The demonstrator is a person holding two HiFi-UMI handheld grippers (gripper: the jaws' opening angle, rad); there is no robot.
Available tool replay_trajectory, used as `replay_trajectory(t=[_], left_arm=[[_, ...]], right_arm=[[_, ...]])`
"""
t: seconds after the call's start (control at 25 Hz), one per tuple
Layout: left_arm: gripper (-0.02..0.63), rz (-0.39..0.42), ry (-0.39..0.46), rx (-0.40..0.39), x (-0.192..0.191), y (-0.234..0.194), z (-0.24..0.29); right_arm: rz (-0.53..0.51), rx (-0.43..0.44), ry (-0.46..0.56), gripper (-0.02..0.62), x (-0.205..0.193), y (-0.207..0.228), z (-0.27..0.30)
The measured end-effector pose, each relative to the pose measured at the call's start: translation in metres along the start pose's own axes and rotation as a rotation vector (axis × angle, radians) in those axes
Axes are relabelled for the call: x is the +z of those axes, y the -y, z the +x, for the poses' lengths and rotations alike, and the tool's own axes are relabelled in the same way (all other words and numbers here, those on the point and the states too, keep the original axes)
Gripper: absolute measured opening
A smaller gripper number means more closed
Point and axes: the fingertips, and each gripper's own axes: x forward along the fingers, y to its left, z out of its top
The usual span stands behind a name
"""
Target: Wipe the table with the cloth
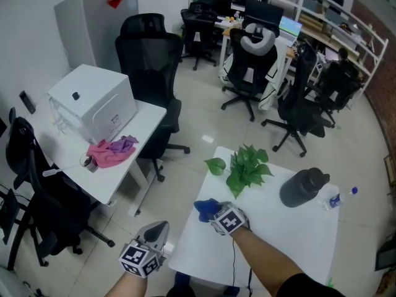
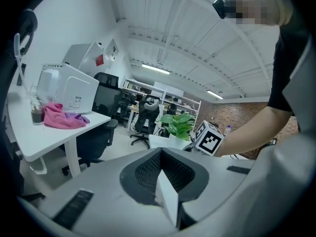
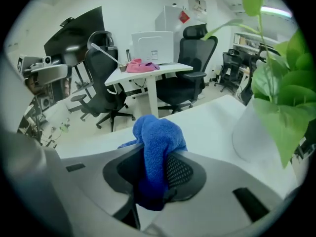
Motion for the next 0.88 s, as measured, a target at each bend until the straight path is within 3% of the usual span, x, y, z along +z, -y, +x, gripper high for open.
replay_trajectory(t=[0.32,0.48,0.64,0.88], left_arm=[[-0.002,0.012,-0.009,-0.009,0.001,0.003,-0.003],[-0.002,0.003,-0.001,-0.007,-0.001,0.004,-0.007],[-0.002,-0.002,0.000,-0.009,-0.001,0.003,-0.006],[-0.002,-0.007,0.001,-0.005,-0.001,0.002,-0.007]], right_arm=[[0.047,-0.063,-0.001,0.098,0.006,0.040,0.012],[0.047,-0.003,0.072,0.098,0.019,0.006,-0.016],[-0.009,0.049,0.011,0.098,-0.005,-0.028,-0.017],[0.006,-0.018,0.020,0.098,0.003,0.020,0.002]])
